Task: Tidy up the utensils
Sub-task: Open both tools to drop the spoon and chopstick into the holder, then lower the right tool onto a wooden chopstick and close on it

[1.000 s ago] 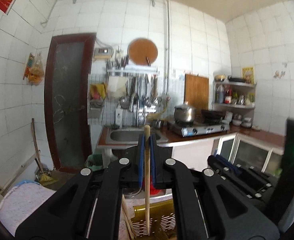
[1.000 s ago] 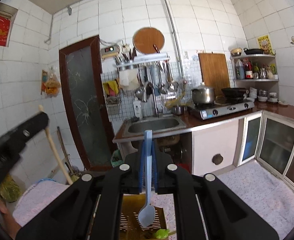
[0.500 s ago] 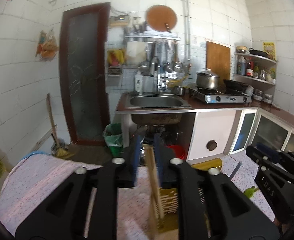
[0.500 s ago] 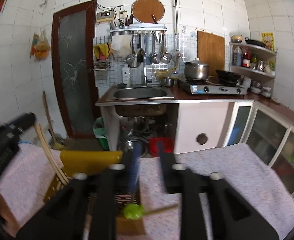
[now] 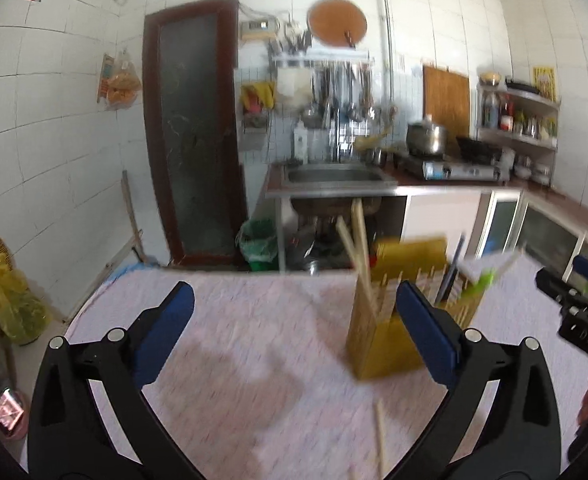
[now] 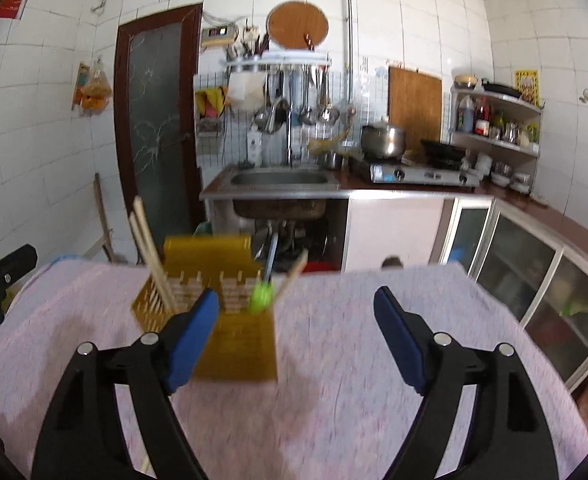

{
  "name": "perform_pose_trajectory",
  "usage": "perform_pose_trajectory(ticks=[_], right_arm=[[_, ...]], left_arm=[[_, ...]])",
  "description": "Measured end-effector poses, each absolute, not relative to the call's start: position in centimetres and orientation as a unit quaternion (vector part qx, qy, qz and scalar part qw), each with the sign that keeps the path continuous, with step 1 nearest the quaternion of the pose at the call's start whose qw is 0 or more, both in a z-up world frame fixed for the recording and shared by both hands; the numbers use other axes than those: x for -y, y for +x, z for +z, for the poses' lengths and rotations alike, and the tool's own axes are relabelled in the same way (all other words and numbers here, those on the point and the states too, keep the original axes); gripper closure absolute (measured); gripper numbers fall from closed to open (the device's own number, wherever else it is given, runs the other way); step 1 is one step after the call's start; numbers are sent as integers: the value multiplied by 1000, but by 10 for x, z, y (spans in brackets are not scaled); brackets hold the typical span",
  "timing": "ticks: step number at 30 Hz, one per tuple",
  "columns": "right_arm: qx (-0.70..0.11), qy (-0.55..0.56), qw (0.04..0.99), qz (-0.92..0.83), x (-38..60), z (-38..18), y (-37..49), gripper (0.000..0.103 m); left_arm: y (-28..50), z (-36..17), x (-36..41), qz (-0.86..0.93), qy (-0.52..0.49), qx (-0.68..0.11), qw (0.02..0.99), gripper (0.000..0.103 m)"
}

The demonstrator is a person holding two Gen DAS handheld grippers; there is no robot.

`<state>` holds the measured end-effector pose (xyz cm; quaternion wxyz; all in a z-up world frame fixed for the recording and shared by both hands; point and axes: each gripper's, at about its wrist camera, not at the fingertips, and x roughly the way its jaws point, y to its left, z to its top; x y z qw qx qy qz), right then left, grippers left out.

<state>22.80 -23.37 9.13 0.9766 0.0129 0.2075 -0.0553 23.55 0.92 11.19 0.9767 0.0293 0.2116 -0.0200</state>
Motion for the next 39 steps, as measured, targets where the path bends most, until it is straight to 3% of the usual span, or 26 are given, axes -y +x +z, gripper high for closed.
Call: perform_pose_trajectory(ticks=[12,26,31,33,35,39], right_arm=[[-320,20,947,-27,211,-2,196,24],[-413,-40,908,56,152,-68,196,26],[-420,-41,903,83,146,-71,199,52],[-419,-42,902,90,145,-69,197,73],[-419,-46,904,78,147,-68,196,85],[-422,-24,904,63,163,-67,194,92]], left_arm=[[217,3,-42,3,23,-327,945,5],[227,-47,-43,13,42,-378,925,5],[225,-49,-35,5,48,-384,922,5],[222,-48,-29,-2,48,-387,921,5],[221,-47,-24,-10,45,-391,919,5],[214,-46,-12,-22,35,-397,917,5]])
